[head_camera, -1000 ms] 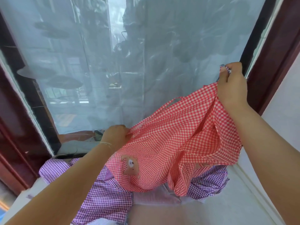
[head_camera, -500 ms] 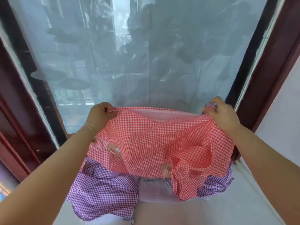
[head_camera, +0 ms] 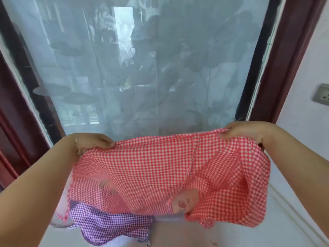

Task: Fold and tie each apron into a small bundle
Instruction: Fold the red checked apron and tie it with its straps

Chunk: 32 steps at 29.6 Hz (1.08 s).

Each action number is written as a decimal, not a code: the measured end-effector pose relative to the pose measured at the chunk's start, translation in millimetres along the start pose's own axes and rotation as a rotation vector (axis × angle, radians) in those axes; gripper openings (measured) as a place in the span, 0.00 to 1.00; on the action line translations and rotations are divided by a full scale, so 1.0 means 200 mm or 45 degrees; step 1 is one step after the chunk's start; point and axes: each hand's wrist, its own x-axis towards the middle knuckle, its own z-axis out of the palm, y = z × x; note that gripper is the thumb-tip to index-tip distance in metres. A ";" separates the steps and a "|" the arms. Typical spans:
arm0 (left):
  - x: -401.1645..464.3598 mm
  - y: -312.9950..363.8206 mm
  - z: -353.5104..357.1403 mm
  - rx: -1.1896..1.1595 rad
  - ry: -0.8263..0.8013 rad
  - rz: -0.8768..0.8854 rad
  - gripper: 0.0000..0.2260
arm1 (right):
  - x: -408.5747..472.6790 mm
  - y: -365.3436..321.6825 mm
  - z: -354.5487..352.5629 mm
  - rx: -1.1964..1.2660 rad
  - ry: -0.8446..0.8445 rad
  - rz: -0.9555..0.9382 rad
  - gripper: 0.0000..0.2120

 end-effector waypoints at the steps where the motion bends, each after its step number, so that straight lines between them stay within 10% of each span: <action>1: -0.02 0.04 -0.03 -0.026 0.073 0.069 0.30 | -0.03 -0.03 -0.03 0.180 0.017 -0.077 0.33; 5: 0.05 0.19 -0.08 0.118 0.210 -0.043 0.14 | 0.02 -0.09 -0.16 0.420 0.138 -0.005 0.22; 11: 0.51 -0.05 0.28 1.058 0.194 -0.461 0.18 | 0.40 0.24 -0.07 -0.859 0.283 0.667 0.22; 20: 0.91 -0.58 0.70 0.743 0.552 -0.451 0.11 | 0.87 0.85 0.22 -0.655 0.961 0.575 0.18; 28: 1.10 -0.39 0.95 0.843 0.342 -0.134 0.11 | 1.17 0.81 0.68 -0.797 0.140 -0.100 0.32; 32: 1.07 -0.39 1.02 0.852 0.318 -0.030 0.12 | 1.26 0.87 0.82 -0.841 -0.065 -0.095 0.20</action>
